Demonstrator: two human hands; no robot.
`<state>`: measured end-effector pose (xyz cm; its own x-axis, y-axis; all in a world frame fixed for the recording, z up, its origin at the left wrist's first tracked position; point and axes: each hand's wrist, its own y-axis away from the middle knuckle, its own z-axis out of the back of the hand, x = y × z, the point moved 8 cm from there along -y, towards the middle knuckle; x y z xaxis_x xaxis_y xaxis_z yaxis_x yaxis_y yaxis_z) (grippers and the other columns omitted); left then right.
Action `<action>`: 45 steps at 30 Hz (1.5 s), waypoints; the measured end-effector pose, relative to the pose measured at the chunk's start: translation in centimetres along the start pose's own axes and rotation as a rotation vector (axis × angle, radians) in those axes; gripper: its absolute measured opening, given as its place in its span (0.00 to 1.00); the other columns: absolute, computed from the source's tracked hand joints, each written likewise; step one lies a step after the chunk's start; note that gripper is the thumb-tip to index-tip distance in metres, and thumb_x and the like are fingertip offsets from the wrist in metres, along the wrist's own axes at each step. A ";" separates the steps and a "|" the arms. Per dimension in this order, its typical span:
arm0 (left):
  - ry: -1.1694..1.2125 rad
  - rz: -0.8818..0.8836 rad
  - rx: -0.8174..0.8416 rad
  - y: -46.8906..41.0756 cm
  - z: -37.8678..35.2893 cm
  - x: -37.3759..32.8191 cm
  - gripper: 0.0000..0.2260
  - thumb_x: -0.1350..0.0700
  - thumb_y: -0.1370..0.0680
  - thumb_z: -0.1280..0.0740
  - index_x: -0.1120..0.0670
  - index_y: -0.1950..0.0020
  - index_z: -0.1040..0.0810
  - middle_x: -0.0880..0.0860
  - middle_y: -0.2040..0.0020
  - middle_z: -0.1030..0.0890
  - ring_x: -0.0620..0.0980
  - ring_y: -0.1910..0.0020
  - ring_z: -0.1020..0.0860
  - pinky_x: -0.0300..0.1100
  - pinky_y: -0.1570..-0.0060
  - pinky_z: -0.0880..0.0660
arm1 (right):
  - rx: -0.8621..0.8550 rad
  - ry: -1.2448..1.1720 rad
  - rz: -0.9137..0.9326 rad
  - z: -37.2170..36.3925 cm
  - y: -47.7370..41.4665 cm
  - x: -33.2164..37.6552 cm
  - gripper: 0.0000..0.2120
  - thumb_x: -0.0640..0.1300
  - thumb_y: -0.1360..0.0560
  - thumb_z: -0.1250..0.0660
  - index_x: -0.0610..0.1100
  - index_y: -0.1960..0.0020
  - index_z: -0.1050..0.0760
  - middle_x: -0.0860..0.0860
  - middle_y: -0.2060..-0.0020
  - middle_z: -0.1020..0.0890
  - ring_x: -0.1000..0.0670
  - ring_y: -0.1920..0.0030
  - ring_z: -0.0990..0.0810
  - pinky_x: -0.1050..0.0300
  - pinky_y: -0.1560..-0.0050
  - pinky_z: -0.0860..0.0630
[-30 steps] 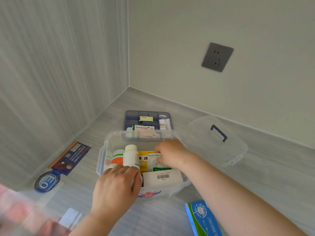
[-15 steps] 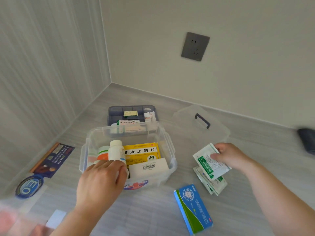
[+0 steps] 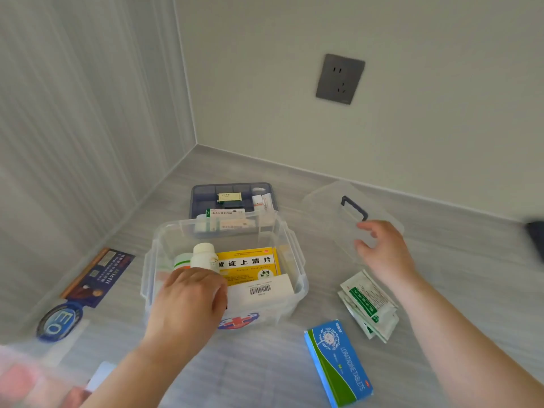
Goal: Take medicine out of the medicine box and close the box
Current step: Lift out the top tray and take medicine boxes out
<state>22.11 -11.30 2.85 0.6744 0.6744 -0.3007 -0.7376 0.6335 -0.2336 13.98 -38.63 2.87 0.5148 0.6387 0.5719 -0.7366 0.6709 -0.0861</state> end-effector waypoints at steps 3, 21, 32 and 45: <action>0.015 -0.087 0.132 -2.2 -1.8 -1.0 0.15 0.56 0.25 0.46 0.48 0.52 0.20 0.47 0.48 0.18 0.47 0.43 0.23 0.43 0.36 0.34 | 0.010 -0.227 0.234 -0.8 0.7 7.8 0.12 0.34 0.30 0.35 0.41 0.47 0.24 0.50 0.54 0.22 0.53 0.57 0.26 0.74 0.60 0.33; -0.085 0.010 0.322 -1.9 -3.5 3.6 0.16 0.51 0.22 0.49 0.49 0.43 0.23 0.42 0.35 0.27 0.42 0.28 0.45 0.41 0.29 0.49 | 0.827 0.748 0.346 -18.1 1.7 12.7 0.23 0.57 0.27 0.39 0.40 0.41 0.30 0.43 0.44 0.22 0.43 0.45 0.23 0.54 0.52 0.29; -0.025 0.057 0.253 -1.9 -3.2 4.1 0.15 0.51 0.23 0.47 0.50 0.48 0.22 0.42 0.39 0.24 0.42 0.29 0.42 0.42 0.36 0.37 | 0.770 0.393 0.414 -14.3 -0.2 15.5 0.19 0.39 0.30 0.33 0.44 0.40 0.29 0.46 0.40 0.25 0.47 0.42 0.26 0.59 0.52 0.32; -0.186 -0.153 0.560 -3.5 -6.5 3.0 0.16 0.53 0.21 0.50 0.51 0.43 0.25 0.47 0.35 0.26 0.44 0.28 0.43 0.45 0.28 0.52 | 0.394 -0.162 0.140 -2.4 -4.2 12.3 0.13 0.38 0.33 0.28 0.43 0.49 0.23 0.50 0.57 0.23 0.53 0.60 0.25 0.80 0.71 0.34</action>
<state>26.50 -13.91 -3.28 0.8030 0.5830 -0.1234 -0.5366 0.7975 0.2758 24.45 -32.67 8.25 0.3461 0.6246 0.7000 -0.9213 0.3673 0.1278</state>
